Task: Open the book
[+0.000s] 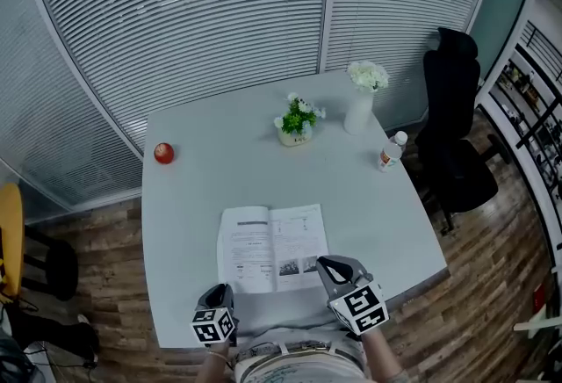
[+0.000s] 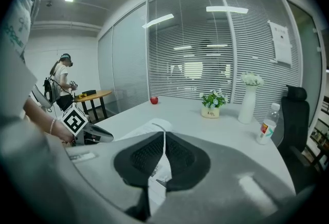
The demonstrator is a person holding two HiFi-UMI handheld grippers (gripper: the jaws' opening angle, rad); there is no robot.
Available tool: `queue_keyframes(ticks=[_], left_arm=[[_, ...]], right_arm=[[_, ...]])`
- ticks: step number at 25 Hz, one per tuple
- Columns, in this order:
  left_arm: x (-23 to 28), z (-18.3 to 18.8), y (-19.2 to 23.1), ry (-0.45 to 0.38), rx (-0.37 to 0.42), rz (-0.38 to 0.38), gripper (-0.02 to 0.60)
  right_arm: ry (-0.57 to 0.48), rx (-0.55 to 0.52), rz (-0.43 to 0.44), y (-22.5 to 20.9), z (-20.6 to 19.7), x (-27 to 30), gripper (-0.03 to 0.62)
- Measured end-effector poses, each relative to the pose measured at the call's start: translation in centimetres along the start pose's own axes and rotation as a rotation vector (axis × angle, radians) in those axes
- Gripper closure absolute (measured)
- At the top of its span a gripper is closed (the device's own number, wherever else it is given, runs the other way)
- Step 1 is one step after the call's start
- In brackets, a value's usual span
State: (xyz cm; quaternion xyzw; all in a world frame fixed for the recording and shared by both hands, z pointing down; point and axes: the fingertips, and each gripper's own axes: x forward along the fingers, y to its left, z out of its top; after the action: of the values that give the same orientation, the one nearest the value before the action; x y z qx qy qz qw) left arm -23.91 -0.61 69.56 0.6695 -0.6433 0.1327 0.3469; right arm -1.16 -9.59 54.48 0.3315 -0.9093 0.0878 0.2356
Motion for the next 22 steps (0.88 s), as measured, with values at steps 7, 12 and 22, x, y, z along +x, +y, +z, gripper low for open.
queue_keyframes(ticks=[7, 12, 22], left_arm=[[0.5, 3.7, -2.7, -0.076, 0.065, -0.048, 0.531], [0.7, 5.6, -5.3, -0.119, 0.126, -0.103, 0.531], [1.3, 6.9, -10.2, -0.121, 0.170, -0.228, 0.548]], right_arm=[[-0.002, -0.007, 0.013, -0.3, 0.3, 0.4, 0.583], [-0.005, -0.007, 0.019, -0.4, 0.4, 0.6, 0.583], [0.007, -0.020, 0.032, 0.0, -0.2, 0.7, 0.585]])
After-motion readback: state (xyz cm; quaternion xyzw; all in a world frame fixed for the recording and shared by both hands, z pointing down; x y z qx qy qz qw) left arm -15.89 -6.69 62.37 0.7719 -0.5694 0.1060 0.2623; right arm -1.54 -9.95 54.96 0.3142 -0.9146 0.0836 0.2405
